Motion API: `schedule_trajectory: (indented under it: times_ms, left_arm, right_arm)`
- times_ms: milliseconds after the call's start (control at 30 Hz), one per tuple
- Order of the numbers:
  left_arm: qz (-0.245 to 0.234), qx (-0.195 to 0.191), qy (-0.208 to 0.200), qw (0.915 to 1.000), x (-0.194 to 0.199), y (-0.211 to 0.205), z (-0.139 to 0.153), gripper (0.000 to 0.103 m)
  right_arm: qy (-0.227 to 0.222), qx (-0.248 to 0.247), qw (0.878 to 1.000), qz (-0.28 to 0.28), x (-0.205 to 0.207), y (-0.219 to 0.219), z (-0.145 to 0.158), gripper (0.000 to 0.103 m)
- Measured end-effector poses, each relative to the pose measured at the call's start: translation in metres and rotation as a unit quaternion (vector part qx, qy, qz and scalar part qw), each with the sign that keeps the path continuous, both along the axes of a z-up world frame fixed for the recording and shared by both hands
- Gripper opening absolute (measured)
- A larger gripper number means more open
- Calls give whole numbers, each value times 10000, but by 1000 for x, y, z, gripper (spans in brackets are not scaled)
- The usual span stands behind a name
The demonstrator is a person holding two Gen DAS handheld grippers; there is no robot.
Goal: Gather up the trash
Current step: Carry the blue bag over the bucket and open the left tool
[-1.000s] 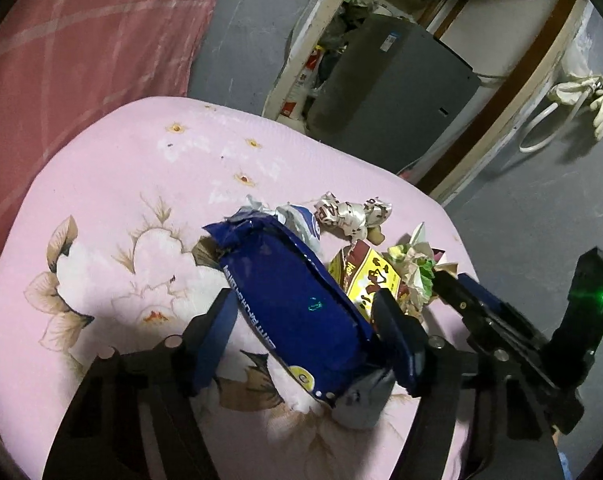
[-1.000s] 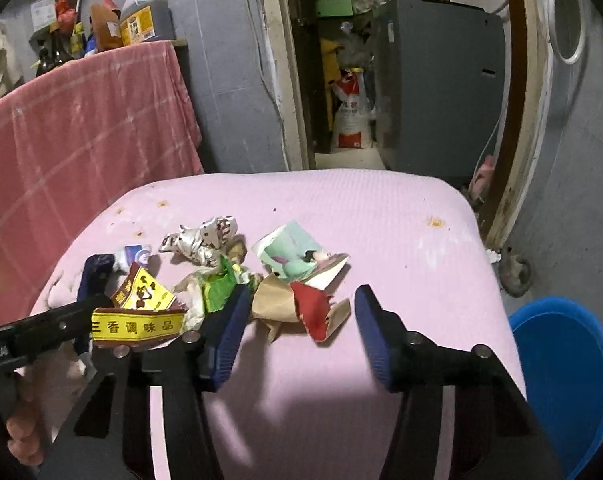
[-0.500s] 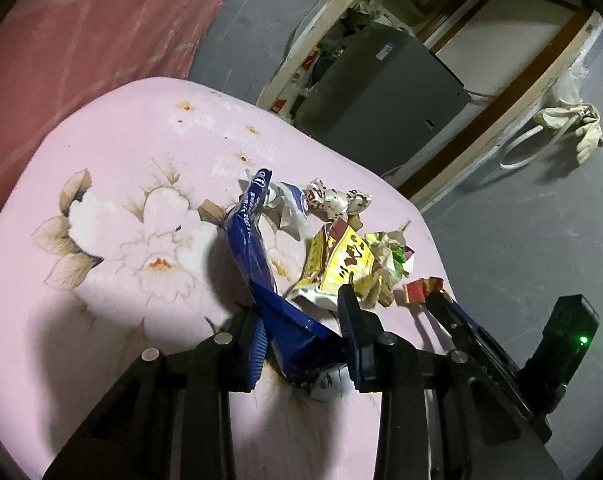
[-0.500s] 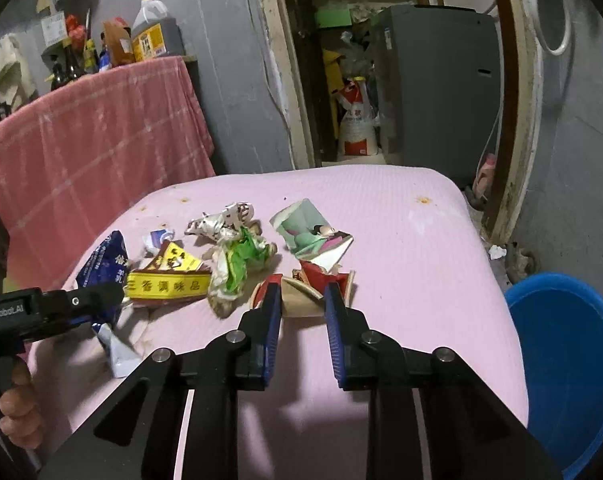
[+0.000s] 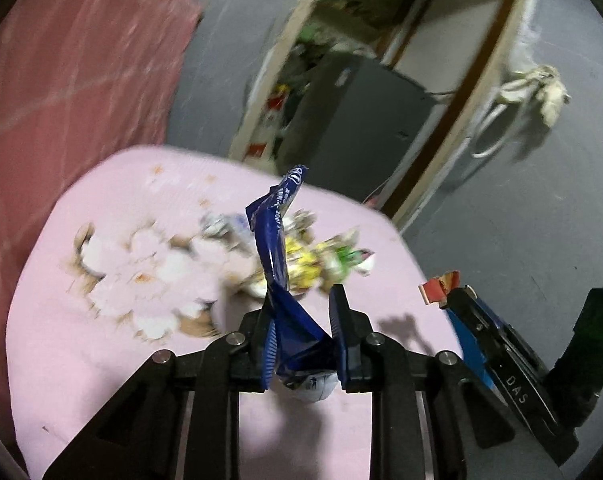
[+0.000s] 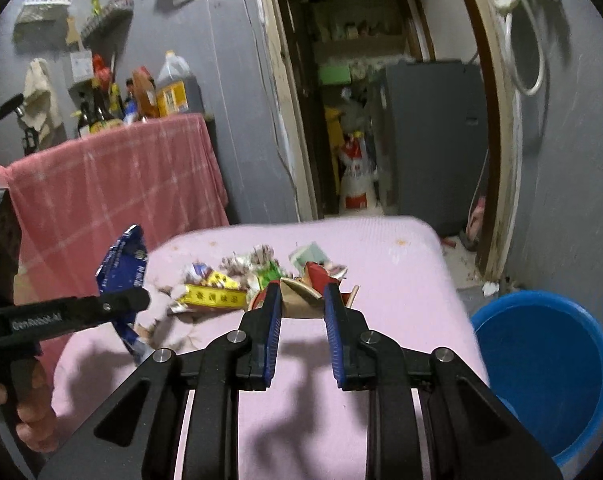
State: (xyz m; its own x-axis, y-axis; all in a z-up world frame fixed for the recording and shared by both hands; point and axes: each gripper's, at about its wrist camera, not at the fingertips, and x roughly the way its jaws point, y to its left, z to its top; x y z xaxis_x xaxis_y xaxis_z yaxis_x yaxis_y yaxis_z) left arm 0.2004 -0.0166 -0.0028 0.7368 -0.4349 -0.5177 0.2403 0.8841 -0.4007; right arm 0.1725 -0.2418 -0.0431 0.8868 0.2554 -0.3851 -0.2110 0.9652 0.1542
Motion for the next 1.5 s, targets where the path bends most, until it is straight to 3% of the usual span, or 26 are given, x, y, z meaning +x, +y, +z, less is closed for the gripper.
schedule_trajectory:
  times_ms: [200,333,467,733,967,1067,1200,1500]
  left_arm:
    - [-332,44,-931,9951,-13,-41,28,20]
    - [-597,195,-1494,9868,-17,-78,44,20]
    - [-976,168,-1619,9818,-6,-124,49,20]
    - [-1827,254,-1226,9751,29,-217,31,20]
    - [-2133,508,-163,9755,68,-271,-9,20]
    - [-2101,759,182,9746,78,-285,-26,20]
    - [-2137,1006,355,9710,88,-296,-44,20]
    - [-2250,1080,635,9663,94,-294,-71,23]
  right_arm:
    - [-935,-147,9953,-216,-29,-14,33,19]
    - [-1371,-237,9889,-516,-41,-36,52,19]
    - [-1497,-318,9836,-955,-45,-70,55,19]
    - [-982,-439,9782,-1776,-40,-138,27,19]
    - [-207,-348,9754,-2168,-31,-178,-17,19]
    - [27,-210,9757,-2181,-29,-189,-30,19]
    - [253,-92,9755,-2183,-27,-198,-41,20]
    - [629,186,9742,-2159,-10,-209,-55,21]
